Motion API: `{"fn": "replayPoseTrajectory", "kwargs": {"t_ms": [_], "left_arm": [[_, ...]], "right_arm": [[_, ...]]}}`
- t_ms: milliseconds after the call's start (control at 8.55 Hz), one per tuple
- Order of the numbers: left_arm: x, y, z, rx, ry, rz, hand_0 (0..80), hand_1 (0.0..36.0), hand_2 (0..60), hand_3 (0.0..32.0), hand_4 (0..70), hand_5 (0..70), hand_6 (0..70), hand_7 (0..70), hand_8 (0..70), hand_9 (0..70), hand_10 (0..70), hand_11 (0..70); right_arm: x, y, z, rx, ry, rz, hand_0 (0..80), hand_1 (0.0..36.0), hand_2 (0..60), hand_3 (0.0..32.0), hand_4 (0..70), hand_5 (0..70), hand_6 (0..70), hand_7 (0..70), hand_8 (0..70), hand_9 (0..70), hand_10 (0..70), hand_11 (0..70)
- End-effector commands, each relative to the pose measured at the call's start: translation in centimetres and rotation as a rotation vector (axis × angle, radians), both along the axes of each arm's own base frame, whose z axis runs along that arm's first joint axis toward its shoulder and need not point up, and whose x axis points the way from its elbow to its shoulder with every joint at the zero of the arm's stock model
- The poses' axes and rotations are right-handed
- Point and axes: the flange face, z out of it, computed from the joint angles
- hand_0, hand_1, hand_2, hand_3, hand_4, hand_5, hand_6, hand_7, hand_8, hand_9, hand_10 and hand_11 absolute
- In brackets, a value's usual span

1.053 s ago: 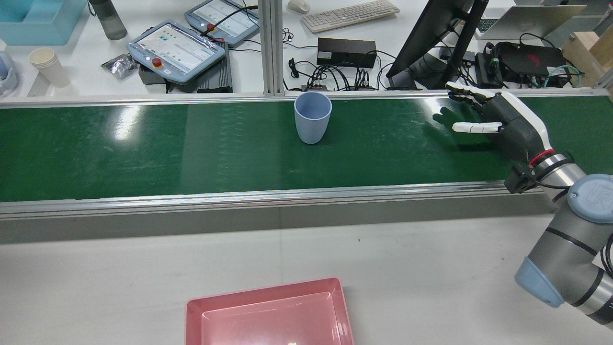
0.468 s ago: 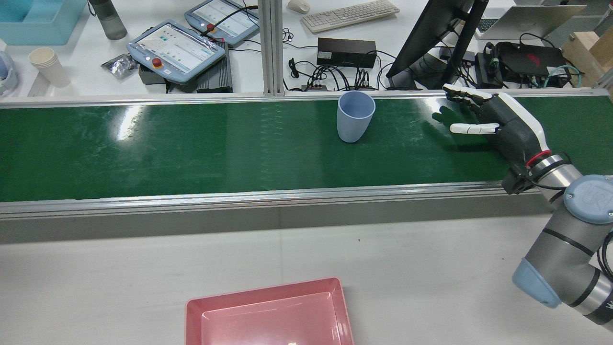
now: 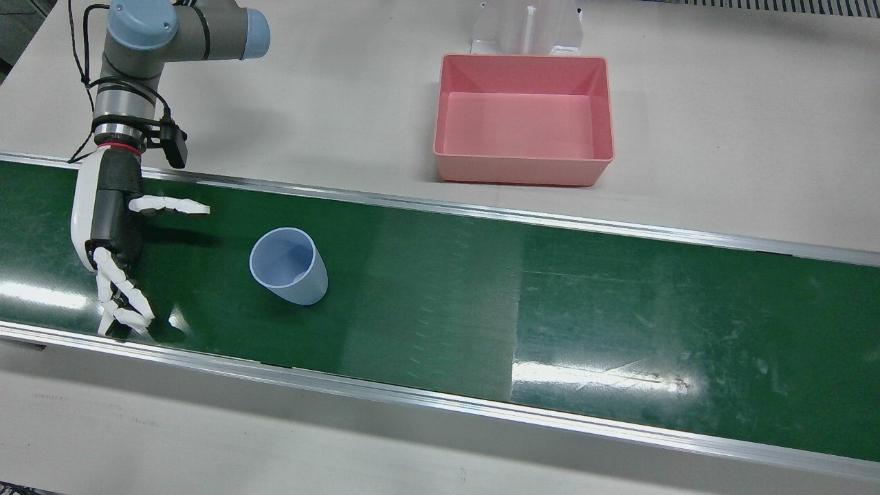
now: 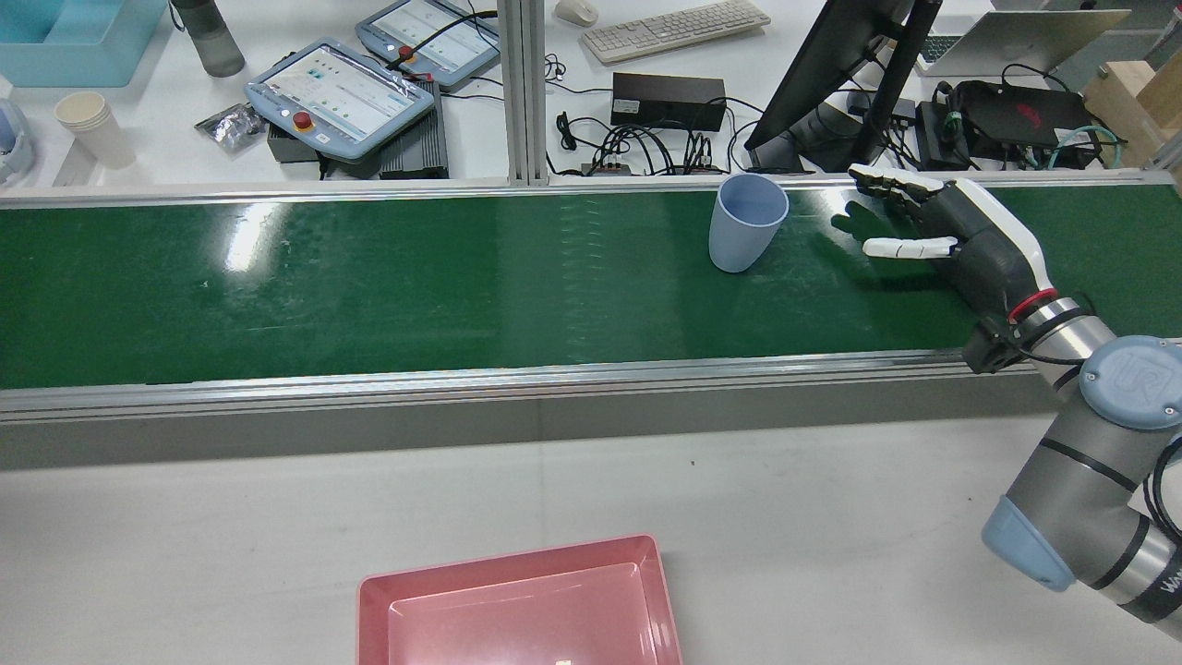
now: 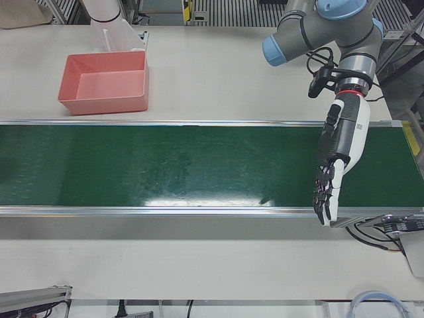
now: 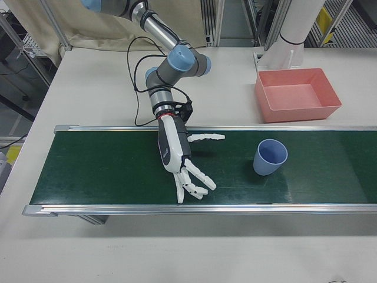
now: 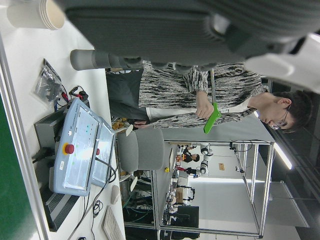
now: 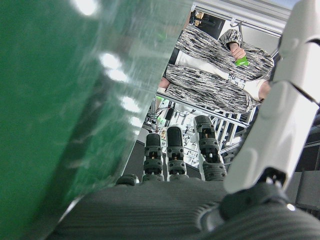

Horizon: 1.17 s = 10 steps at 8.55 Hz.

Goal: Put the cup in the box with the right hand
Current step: 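Close the right hand around the light blue cup on the belt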

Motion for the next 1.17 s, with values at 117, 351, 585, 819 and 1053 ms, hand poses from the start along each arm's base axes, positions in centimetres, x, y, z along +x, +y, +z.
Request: {"fn": "replayPoseTrajectory", "kwargs": {"t_ms": [117, 351, 585, 819, 1053], "left_arm": [[0.0, 0.0, 0.0, 0.000, 0.000, 0.000, 0.0, 0.0, 0.0, 0.0, 0.0, 0.0, 0.0, 0.0, 0.0, 0.0, 0.0, 0.0], [0.0, 0.0, 0.0, 0.000, 0.000, 0.000, 0.0, 0.0, 0.0, 0.0, 0.0, 0.0, 0.0, 0.0, 0.0, 0.0, 0.0, 0.0], [0.0, 0.0, 0.0, 0.000, 0.000, 0.000, 0.0, 0.0, 0.0, 0.0, 0.0, 0.0, 0.0, 0.0, 0.0, 0.0, 0.0, 0.0], [0.0, 0.0, 0.0, 0.000, 0.000, 0.000, 0.0, 0.0, 0.0, 0.0, 0.0, 0.0, 0.0, 0.0, 0.0, 0.0, 0.0, 0.0], [0.0, 0.0, 0.0, 0.000, 0.000, 0.000, 0.0, 0.0, 0.0, 0.0, 0.0, 0.0, 0.0, 0.0, 0.0, 0.0, 0.0, 0.0]], "right_arm": [[-0.6, 0.1, -0.1, 0.001, -0.003, 0.001, 46.1, 13.0, 11.9, 0.0, 7.7, 4.4, 8.0, 36.0, 12.8, 20.8, 0.0, 0.0], [-0.6, 0.1, -0.1, 0.001, -0.003, 0.001, 46.1, 13.0, 12.0, 0.0, 8.8, 4.3, 8.1, 36.5, 12.8, 20.9, 0.0, 0.0], [-0.5, 0.1, -0.1, -0.001, -0.004, 0.014, 46.1, 13.1, 12.4, 0.0, 9.9, 4.4, 8.6, 38.4, 13.7, 22.5, 0.0, 0.0], [0.4, 0.2, -0.1, -0.026, 0.006, 0.064, 46.3, 13.2, 13.6, 0.0, 13.8, 4.6, 11.4, 49.3, 16.4, 27.7, 0.3, 1.2], [1.2, 0.4, 0.1, -0.053, 0.023, 0.088, 47.1, 16.1, 27.0, 0.0, 32.3, 5.2, 21.0, 70.0, 26.0, 49.1, 5.5, 8.6]]}}
